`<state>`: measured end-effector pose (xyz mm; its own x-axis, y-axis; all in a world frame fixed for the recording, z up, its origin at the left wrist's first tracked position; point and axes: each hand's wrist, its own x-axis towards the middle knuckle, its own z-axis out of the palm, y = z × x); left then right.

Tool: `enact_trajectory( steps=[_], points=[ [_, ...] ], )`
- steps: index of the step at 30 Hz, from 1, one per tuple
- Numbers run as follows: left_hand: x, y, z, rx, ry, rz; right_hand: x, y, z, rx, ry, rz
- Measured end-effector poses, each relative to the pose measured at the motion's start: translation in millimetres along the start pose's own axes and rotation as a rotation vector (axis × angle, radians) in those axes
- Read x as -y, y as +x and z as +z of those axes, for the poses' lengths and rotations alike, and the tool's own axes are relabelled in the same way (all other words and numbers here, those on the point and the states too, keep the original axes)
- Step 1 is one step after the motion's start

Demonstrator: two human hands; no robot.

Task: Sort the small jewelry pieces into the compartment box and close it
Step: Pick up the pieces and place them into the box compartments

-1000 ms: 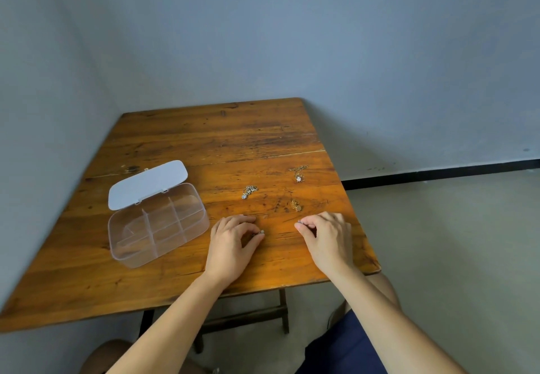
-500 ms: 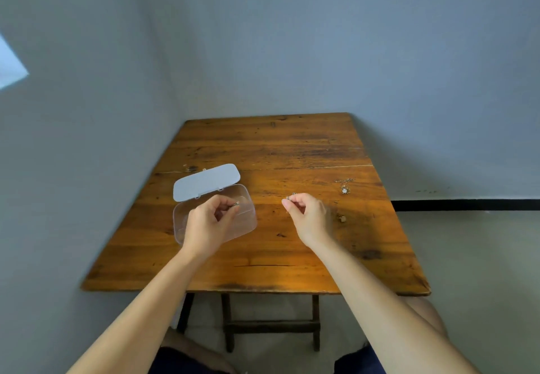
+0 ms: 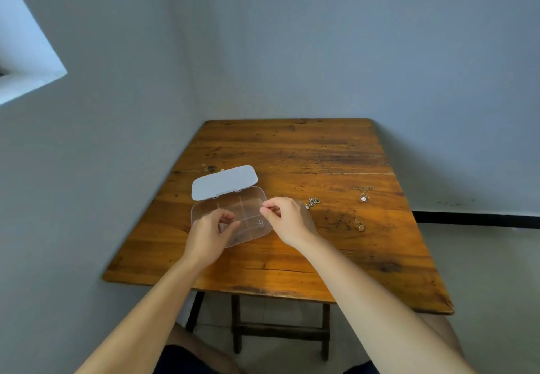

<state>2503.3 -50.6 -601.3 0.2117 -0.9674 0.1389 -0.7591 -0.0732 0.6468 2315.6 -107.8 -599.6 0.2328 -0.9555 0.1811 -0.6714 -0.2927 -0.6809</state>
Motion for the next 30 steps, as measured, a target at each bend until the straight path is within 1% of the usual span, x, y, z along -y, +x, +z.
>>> enact_trajectory(
  steps=[3,8,13,17,19,22,26,30],
  points=[
    [-5,3,0,0.005,-0.003,0.018,-3,-2,-10,-0.025,0.013,0.001],
    [-29,14,10,-0.006,-0.009,0.144,-26,-15,-39,-0.078,0.029,0.057],
    [-68,26,42,0.022,-0.031,0.278,-72,-37,-71,-0.139,0.012,0.164],
    [-88,26,74,0.056,-0.055,0.395,-104,-55,-85,-0.222,-0.077,0.276],
    [-95,26,91,0.074,-0.048,0.392,-115,-60,-89,-0.244,-0.132,0.339],
    [-100,30,112,0.119,0.040,0.332,-126,-66,-90,-0.240,-0.190,0.399],
    [-96,43,131,0.170,0.091,0.254,-132,-71,-81,-0.264,-0.229,0.353],
    [-96,52,144,0.127,0.127,0.214,-139,-69,-82,-0.307,-0.227,0.344]
  ],
)
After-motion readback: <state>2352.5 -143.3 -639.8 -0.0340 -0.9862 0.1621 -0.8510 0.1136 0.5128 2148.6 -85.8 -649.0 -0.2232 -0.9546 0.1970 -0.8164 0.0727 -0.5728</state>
